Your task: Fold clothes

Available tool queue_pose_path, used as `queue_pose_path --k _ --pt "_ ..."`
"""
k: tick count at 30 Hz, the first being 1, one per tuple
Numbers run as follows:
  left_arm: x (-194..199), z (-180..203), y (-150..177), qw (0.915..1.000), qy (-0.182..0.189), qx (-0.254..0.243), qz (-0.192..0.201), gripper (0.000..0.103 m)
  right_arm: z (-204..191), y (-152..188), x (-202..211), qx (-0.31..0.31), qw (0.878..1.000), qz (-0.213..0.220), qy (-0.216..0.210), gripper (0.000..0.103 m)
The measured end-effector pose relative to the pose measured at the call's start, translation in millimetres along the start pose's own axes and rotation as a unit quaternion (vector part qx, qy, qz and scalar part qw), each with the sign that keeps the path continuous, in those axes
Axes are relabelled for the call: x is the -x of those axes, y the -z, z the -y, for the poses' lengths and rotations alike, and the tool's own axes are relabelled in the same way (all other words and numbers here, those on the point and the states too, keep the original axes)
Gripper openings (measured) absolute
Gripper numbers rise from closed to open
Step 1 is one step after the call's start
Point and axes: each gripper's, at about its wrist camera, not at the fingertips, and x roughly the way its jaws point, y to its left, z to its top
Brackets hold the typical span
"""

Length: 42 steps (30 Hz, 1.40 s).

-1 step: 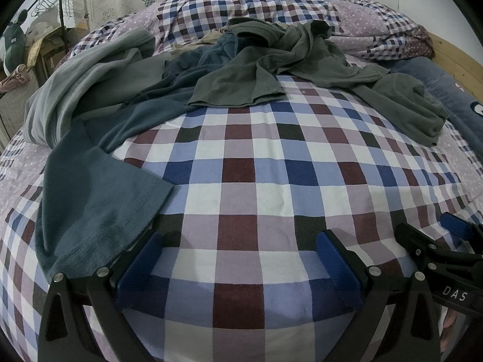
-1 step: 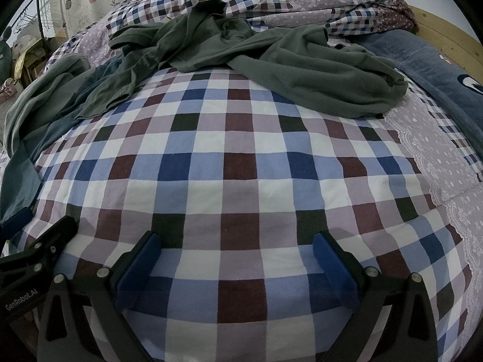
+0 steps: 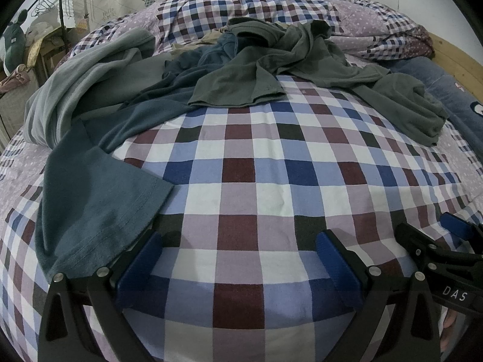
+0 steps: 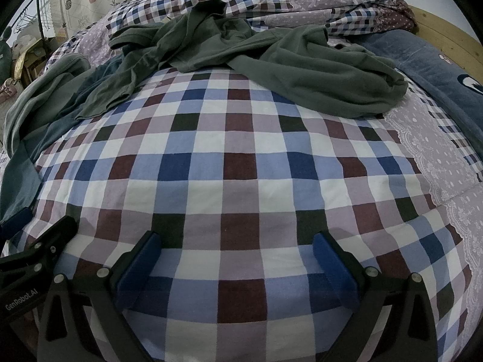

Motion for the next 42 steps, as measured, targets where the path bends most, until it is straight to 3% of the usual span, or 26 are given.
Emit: queue_pose_path --k 42 --pt "7.2 -2.2 1.3 0.9999 0.013 0.004 0.006 0.103 1.1 1.9 2.5 -0.004 1.0 0.002 -0.004 0.103"
